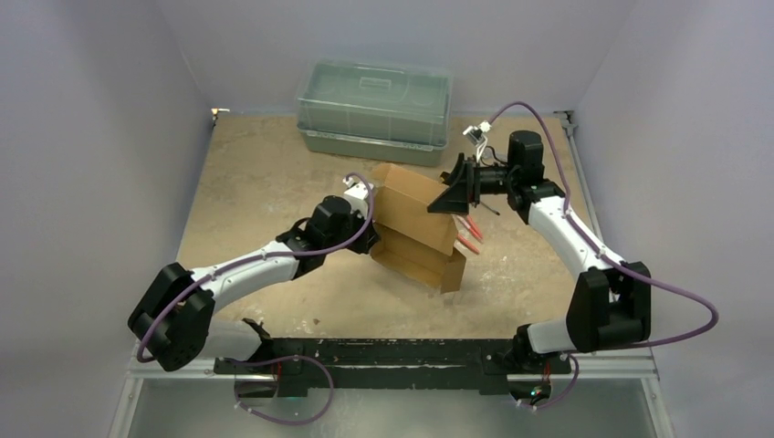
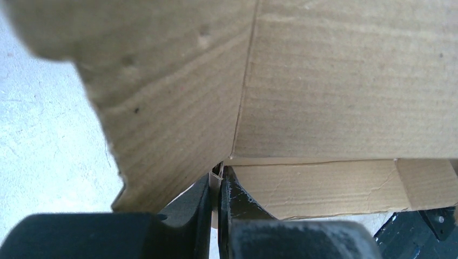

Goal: Fold the paper box

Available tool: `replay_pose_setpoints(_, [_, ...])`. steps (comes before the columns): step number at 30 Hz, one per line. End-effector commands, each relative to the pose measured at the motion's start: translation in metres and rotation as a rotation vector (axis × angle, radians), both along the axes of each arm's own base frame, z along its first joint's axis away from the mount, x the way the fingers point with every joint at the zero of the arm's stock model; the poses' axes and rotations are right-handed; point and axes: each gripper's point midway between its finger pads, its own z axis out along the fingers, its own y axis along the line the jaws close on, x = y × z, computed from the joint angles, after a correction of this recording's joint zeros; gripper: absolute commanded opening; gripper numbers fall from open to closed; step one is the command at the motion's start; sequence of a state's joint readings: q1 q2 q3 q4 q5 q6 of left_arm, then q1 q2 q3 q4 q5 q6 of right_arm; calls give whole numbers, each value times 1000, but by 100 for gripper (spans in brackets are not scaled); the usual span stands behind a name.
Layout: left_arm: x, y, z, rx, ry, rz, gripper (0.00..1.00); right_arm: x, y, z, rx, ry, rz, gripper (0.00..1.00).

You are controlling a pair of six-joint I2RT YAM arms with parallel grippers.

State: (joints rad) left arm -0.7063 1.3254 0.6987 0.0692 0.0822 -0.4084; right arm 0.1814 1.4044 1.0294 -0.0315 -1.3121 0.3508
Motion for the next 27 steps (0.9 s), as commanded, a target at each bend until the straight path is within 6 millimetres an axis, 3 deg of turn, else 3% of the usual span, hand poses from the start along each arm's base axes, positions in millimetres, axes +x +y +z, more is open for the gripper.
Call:
replay_pose_setpoints(1, [11, -6, 17, -7, -38, 16, 0, -4, -6, 29, 42, -93, 3, 99])
replay_pose_setpoints(8, [10, -3, 15, 21, -20, 26, 0, 0, -16, 23, 40, -94, -68, 91])
replay_pose_setpoints(22, [9, -8, 11, 74, 68, 57, 0, 22, -22, 4, -55, -151, -168, 10])
replay_pose_setpoints(24, [11, -7, 10, 89, 78, 77, 0, 24, -22, 2, -58, -160, -172, 2])
replay_pose_setpoints(27, [12, -7, 6, 100, 96, 94, 3, 23, -22, -1, -50, -184, -183, 0])
